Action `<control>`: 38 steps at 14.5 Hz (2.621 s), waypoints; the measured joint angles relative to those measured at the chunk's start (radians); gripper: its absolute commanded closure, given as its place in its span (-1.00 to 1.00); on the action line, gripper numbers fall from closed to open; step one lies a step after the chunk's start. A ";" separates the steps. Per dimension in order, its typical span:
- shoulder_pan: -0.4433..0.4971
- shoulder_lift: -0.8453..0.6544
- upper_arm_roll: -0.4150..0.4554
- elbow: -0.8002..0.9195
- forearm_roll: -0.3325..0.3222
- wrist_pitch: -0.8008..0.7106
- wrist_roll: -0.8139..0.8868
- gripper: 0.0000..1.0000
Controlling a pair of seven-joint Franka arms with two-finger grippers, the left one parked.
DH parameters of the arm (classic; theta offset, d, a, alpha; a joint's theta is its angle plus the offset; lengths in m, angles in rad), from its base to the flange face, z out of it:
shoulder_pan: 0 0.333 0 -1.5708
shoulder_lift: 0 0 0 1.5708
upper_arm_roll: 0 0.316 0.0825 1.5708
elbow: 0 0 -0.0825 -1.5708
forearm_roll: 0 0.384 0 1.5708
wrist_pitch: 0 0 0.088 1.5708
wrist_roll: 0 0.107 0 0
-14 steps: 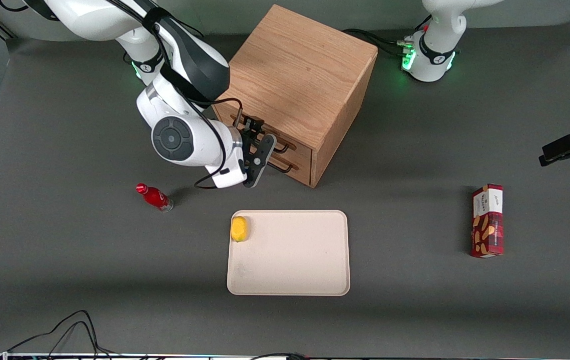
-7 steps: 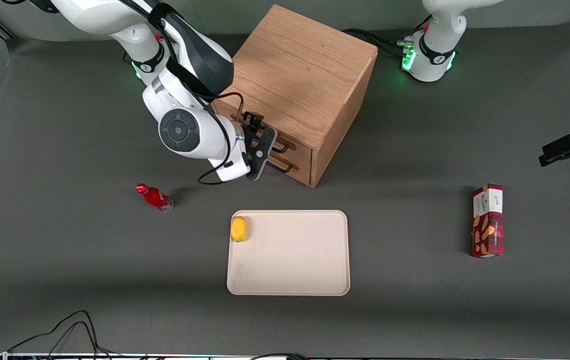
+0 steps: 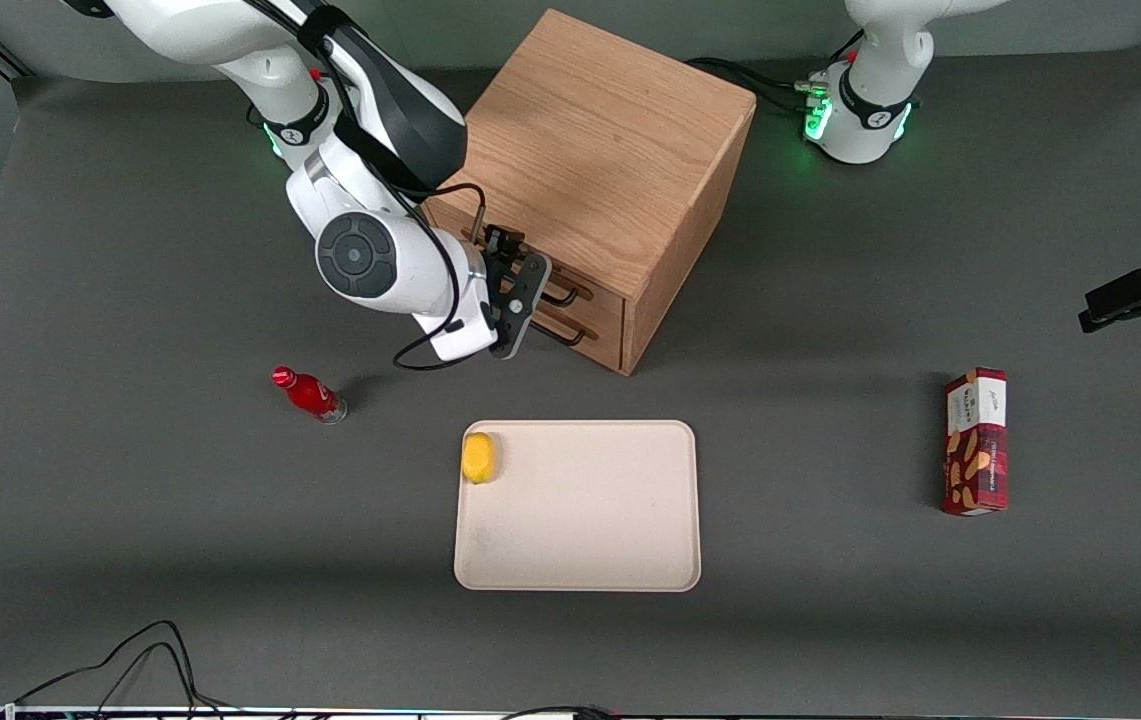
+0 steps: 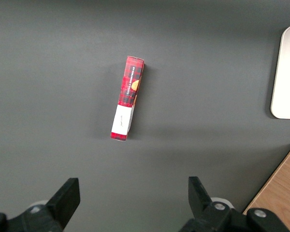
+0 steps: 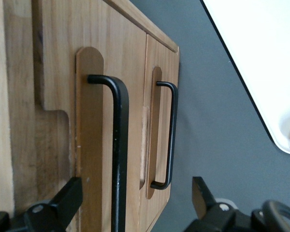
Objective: Open upper drawer
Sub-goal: 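Pull the handle outward with the right gripper, sliding the drawer open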
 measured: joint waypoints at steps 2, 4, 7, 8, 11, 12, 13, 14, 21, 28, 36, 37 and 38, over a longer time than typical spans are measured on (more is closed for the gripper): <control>-0.001 -0.001 0.000 -0.002 0.000 0.003 0.000 -1.00; -0.002 -0.001 0.000 -0.003 0.000 0.008 0.000 -1.00; -0.006 0.002 -0.001 -0.018 0.000 0.038 0.000 -1.00; -0.006 0.006 -0.001 -0.022 0.000 0.046 0.000 -1.00; -0.006 0.016 -0.001 -0.030 0.000 0.061 0.000 -1.00; -0.006 0.019 -0.001 -0.030 0.000 0.063 0.000 -1.00; -0.006 0.023 -0.001 -0.031 0.000 0.065 0.000 -1.00; -0.006 0.025 -0.001 -0.031 0.000 0.072 0.000 -1.00; -0.007 0.042 -0.005 -0.032 0.000 0.104 0.000 -1.00; -0.008 0.050 -0.008 -0.032 0.001 0.113 0.000 -1.00; -0.019 0.066 -0.052 -0.005 -0.007 0.137 0.000 -1.00; -0.020 0.069 -0.054 0.002 -0.007 0.137 0.000 -1.00; -0.020 0.073 -0.055 0.011 -0.007 0.137 0.000 -1.00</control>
